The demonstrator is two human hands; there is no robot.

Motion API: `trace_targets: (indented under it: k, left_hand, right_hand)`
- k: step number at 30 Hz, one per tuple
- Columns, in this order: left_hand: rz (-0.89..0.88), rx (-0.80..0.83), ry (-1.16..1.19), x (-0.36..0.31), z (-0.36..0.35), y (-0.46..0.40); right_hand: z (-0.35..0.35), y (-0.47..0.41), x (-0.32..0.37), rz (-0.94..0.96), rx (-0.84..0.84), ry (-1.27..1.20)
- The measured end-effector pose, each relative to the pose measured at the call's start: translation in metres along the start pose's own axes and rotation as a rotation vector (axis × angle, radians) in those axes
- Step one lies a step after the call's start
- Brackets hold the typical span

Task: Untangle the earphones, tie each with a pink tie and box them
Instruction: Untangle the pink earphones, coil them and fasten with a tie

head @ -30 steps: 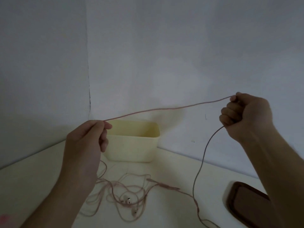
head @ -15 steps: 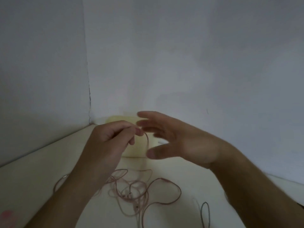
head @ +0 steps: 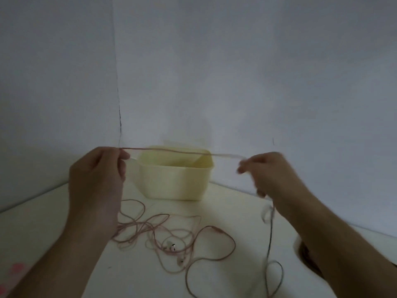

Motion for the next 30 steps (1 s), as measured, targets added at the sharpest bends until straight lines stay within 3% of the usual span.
trace_targets:
  k: [2,3,5,8,11,13,15,16,20,24,27,30]
  left_hand:
    - [0.062,-0.015,-0.101,0.011,0.006,-0.004]
    - [0.096,0.011,-0.187,0.018,0.007,-0.006]
    - [0.195,0.149,-0.413,0.035,0.004,-0.008]
    - [0.197,0.405,-0.789,0.048,-0.01,0.009]
    - [0.076,0.493,-0.546,0.024,-0.03,0.034]
    - [0.069,0.679,-0.356,0.008,-0.05,0.05]
    - [0.034,0.84,-0.379,0.003,-0.062,0.058]
    - [-0.022,0.844,-0.448,0.005,-0.064,0.057]
    - [-0.11,0.67,-0.62,0.01,-0.055,0.045]
    - [-0.013,0.363,-0.412,0.03,-0.025,0.022]
    - [0.157,0.162,-0.214,0.049,-0.001,0.007]
    - [0.191,0.03,-0.188,0.066,0.022,-0.007]
  right_hand:
    - [0.025,-0.008,-0.01,-0.073,-0.271,-0.17]
    - [0.033,-0.009,-0.009,-0.068,-0.321,-0.237]
    - [0.036,-0.006,0.005,0.018,-0.27,-0.255]
    - [0.017,0.009,0.034,0.21,-0.033,-0.148]
    - [-0.013,0.026,0.05,0.358,0.16,0.084]
    - [-0.032,0.035,0.056,0.423,0.274,0.114]
    - [-0.046,0.043,0.059,0.499,0.342,0.13]
    - [-0.048,0.044,0.058,0.519,0.35,0.143]
    - [-0.037,0.037,0.045,0.464,0.251,0.253]
    - [-0.009,0.011,0.022,0.293,-0.024,0.342]
    - [0.023,-0.007,0.006,0.073,-0.207,-0.035]
    - [0.052,-0.015,0.002,-0.021,-0.333,-0.318]
Point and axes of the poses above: each hand's wrist, its own y-axis away from the middle knuckle, its own z-axis out of the back of the hand, x = y × z, the point moved 4 cm from there along -y, towards the middle knuckle, and after that the axes turned 10 degrees about y, right-handed, at the moved point
